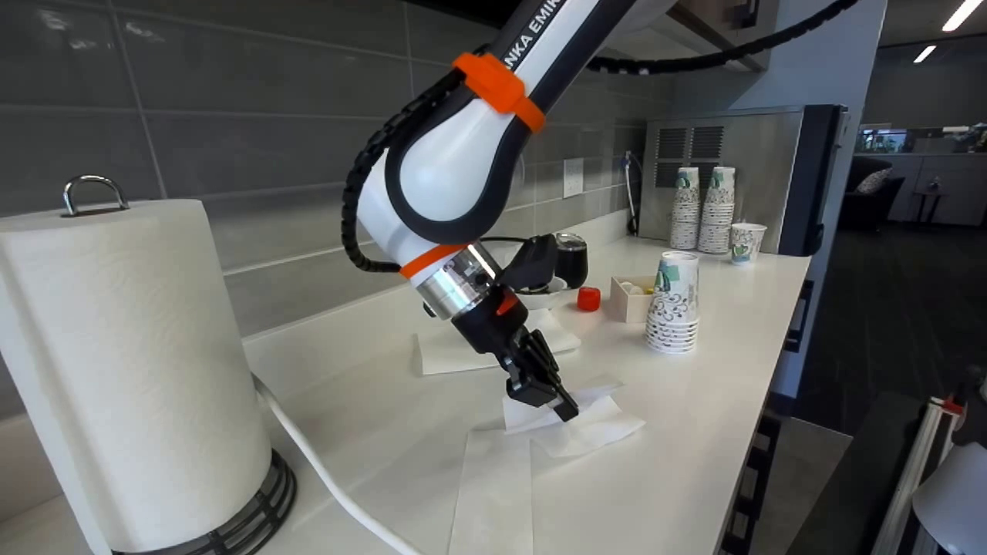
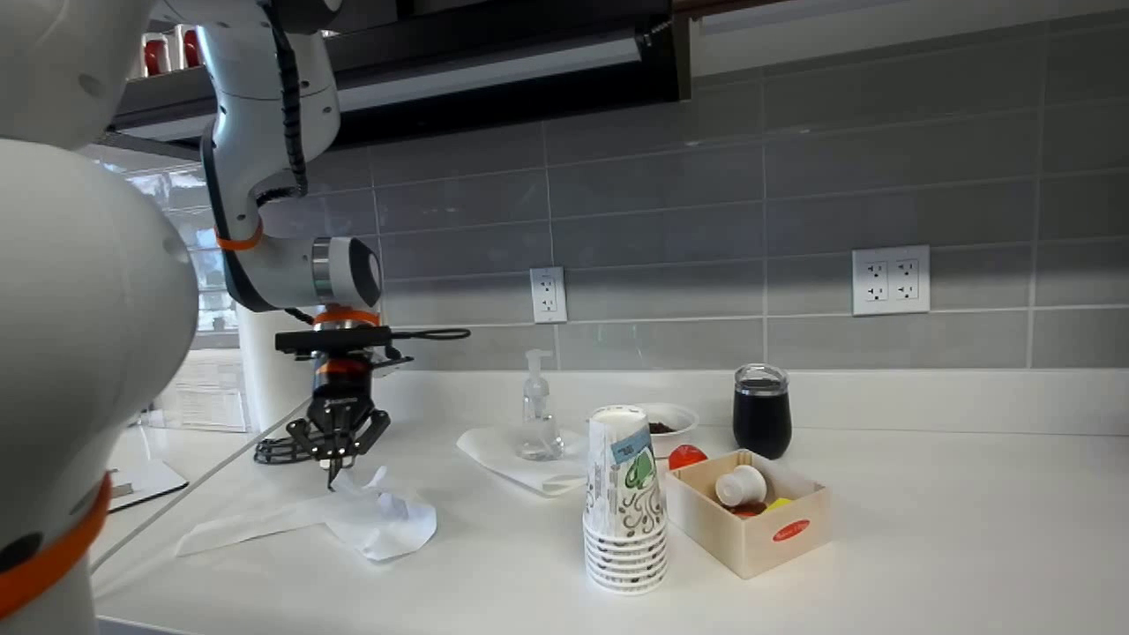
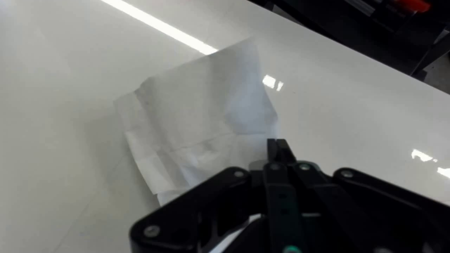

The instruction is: Fold one white napkin in the half.

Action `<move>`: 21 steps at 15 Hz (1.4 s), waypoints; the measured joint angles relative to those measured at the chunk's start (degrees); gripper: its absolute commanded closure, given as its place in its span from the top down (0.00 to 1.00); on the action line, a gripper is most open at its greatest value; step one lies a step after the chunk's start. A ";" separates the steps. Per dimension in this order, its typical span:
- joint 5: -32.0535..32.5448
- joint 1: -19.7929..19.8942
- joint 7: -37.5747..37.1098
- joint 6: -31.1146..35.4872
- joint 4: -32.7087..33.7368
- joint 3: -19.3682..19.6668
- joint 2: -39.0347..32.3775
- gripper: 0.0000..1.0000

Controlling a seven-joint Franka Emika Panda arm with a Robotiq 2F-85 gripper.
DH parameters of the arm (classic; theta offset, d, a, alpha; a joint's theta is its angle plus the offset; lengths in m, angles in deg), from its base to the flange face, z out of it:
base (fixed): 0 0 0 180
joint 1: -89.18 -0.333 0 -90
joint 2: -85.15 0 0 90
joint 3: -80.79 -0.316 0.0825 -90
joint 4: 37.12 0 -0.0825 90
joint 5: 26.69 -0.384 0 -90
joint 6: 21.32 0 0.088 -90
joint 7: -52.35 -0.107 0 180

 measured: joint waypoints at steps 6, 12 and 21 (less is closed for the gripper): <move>-6.25 1.56 -0.25 6.74 -5.31 0.11 0.05 0.00; -8.46 4.92 -1.08 16.39 -8.67 1.87 0.94 0.00; -9.18 6.94 -0.63 19.76 -10.52 2.63 2.81 0.64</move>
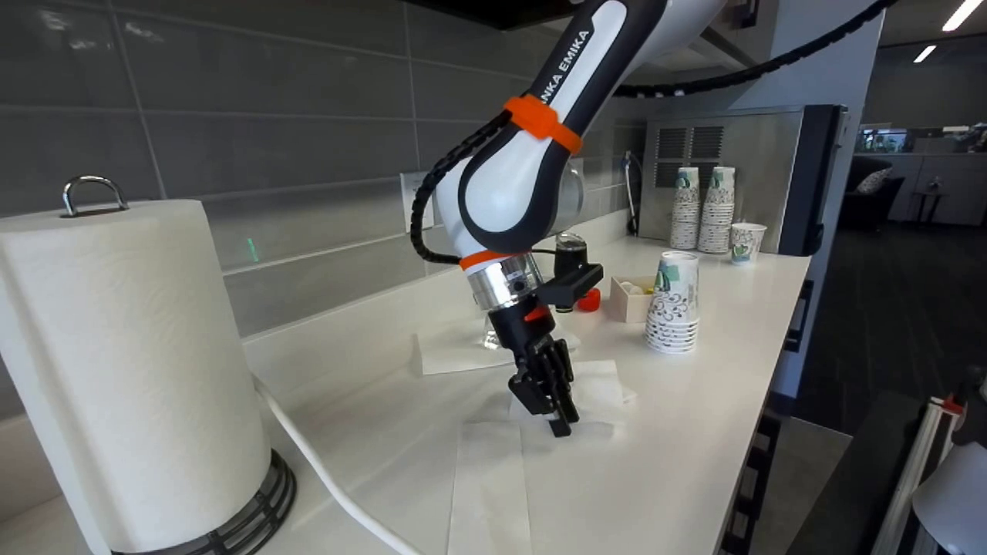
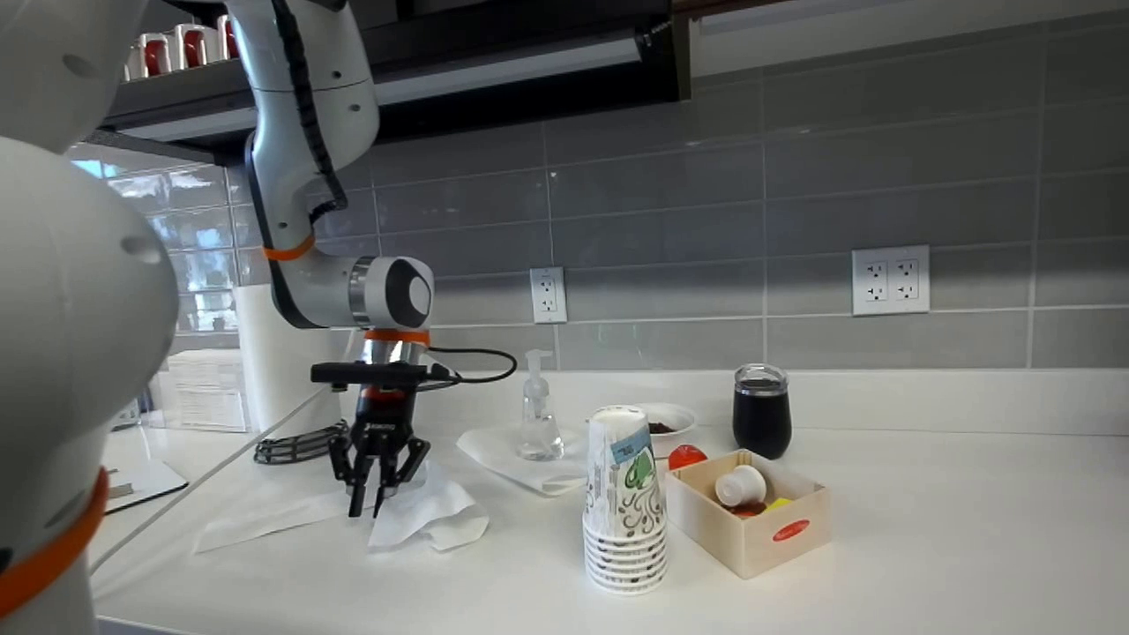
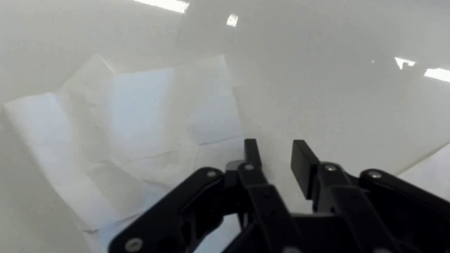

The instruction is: Fold one white napkin in the half.

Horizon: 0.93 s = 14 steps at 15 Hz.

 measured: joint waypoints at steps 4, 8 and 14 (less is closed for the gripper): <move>-3.46 1.18 3.52 1.81 -1.32 -0.54 1.07 0.95; -8.25 2.77 9.31 4.01 -2.72 -1.65 2.51 1.00; -20.78 5.87 24.23 8.48 -5.44 -5.19 6.39 1.00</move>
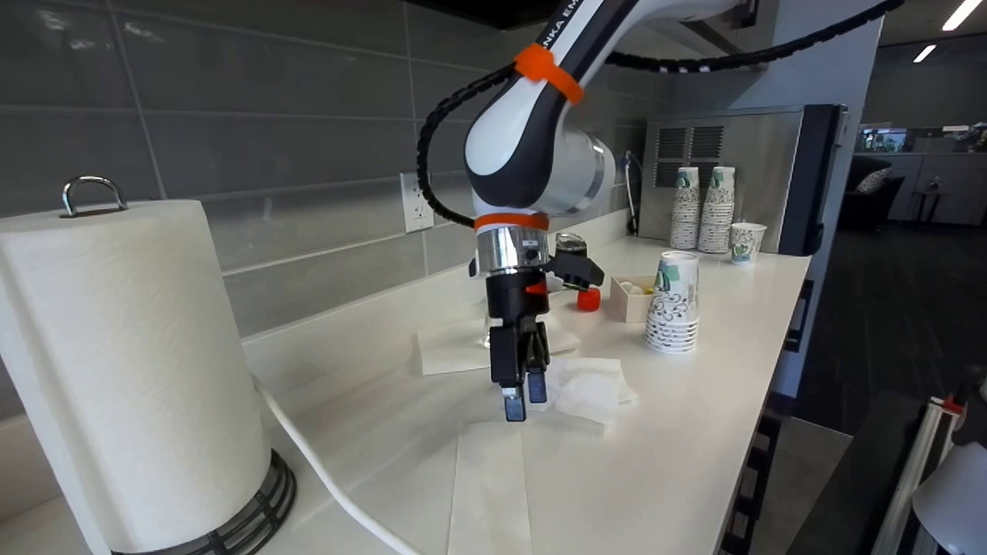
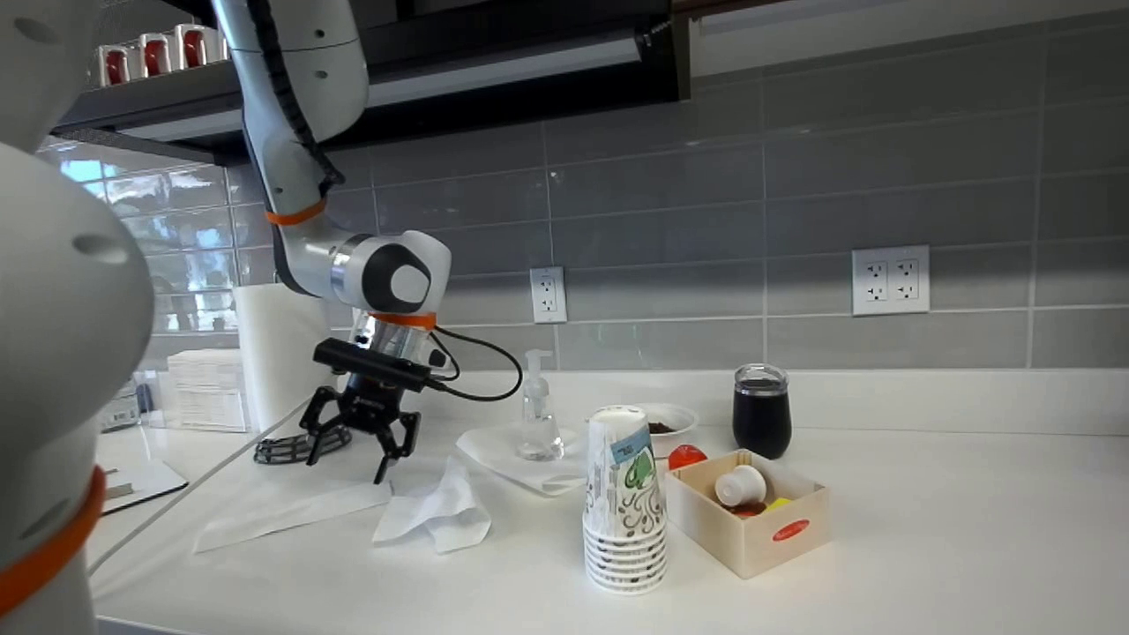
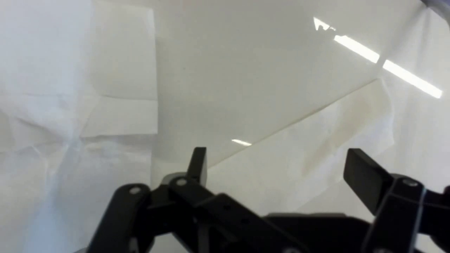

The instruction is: Fold one white napkin in the half.

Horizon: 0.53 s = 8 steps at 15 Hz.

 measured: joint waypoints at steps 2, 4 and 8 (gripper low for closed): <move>-3.48 0.53 4.17 1.02 -0.93 -0.55 1.43 1.00; -4.67 0.58 5.22 2.75 -2.36 -0.49 3.16 1.00; -1.85 -0.13 -0.98 7.84 -6.55 0.86 6.39 1.00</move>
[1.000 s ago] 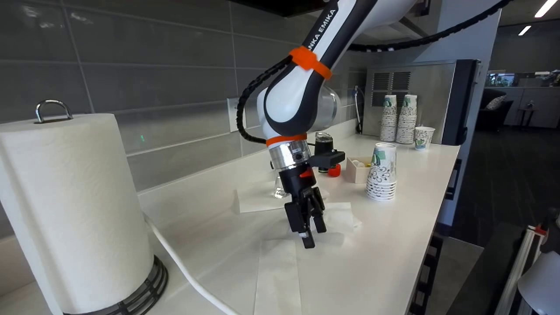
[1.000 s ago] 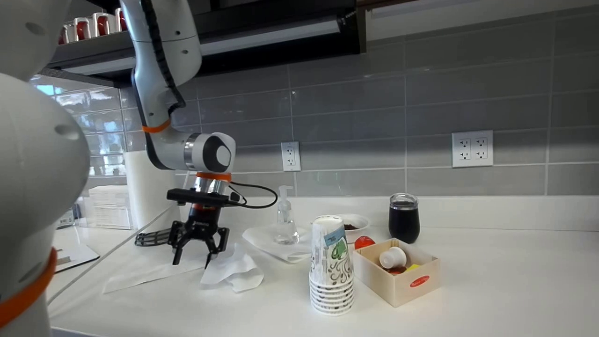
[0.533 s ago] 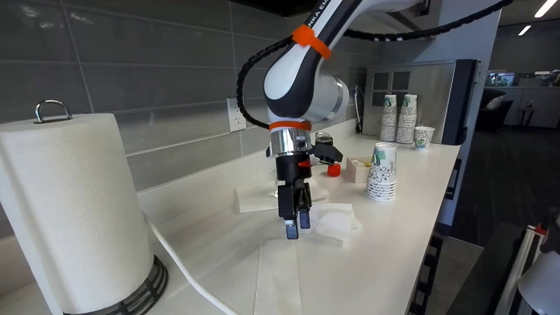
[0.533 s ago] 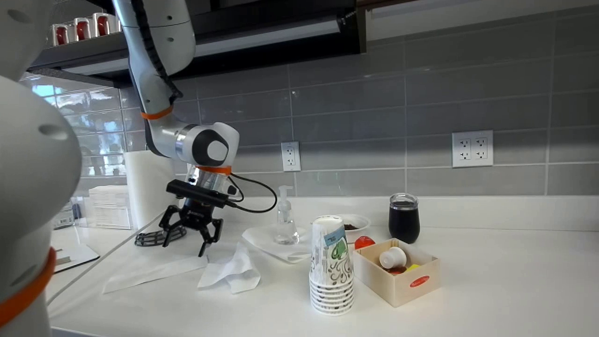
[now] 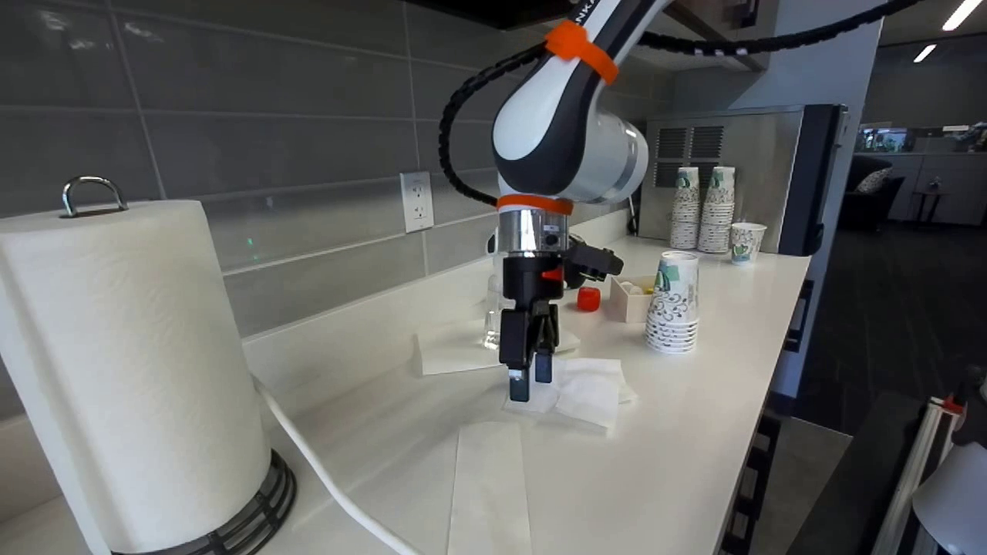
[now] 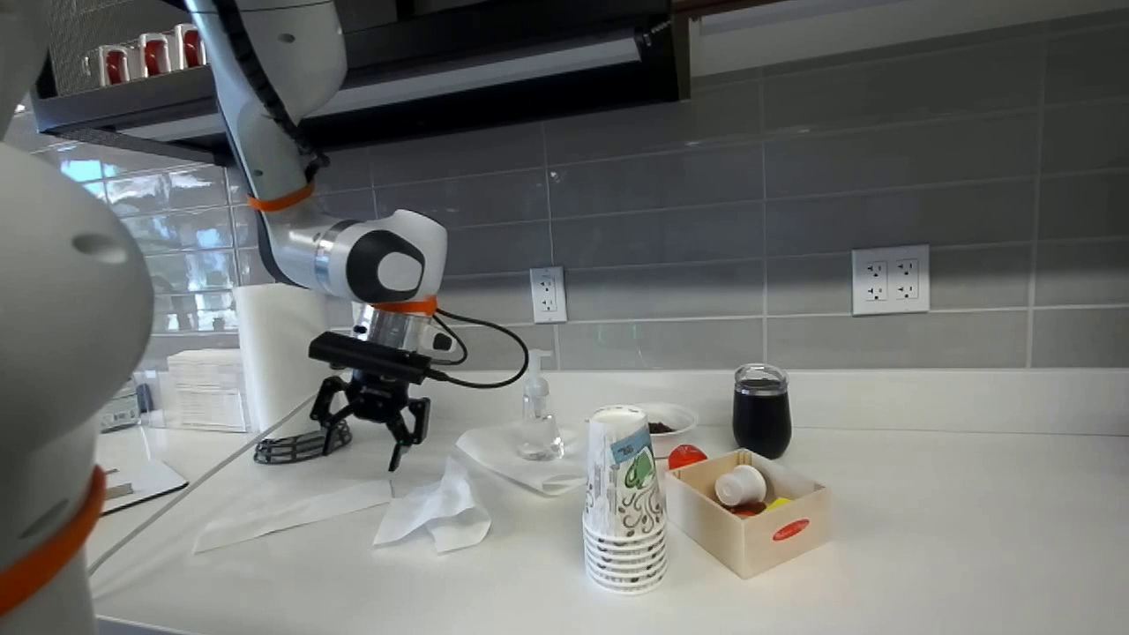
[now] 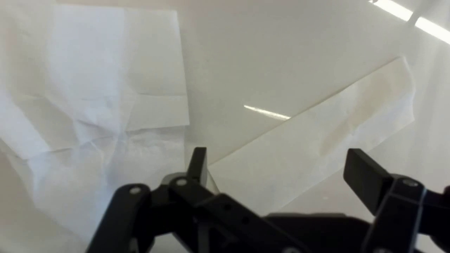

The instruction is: Fold one white napkin in the half.

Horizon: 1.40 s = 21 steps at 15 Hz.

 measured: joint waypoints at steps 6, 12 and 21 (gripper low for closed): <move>15.36 -1.86 -22.14 2.04 -4.55 3.84 2.04 1.00; 25.85 -2.22 -37.30 5.26 -5.74 7.30 2.04 1.00; 30.16 -2.23 -42.01 10.01 -5.77 10.02 -0.30 1.00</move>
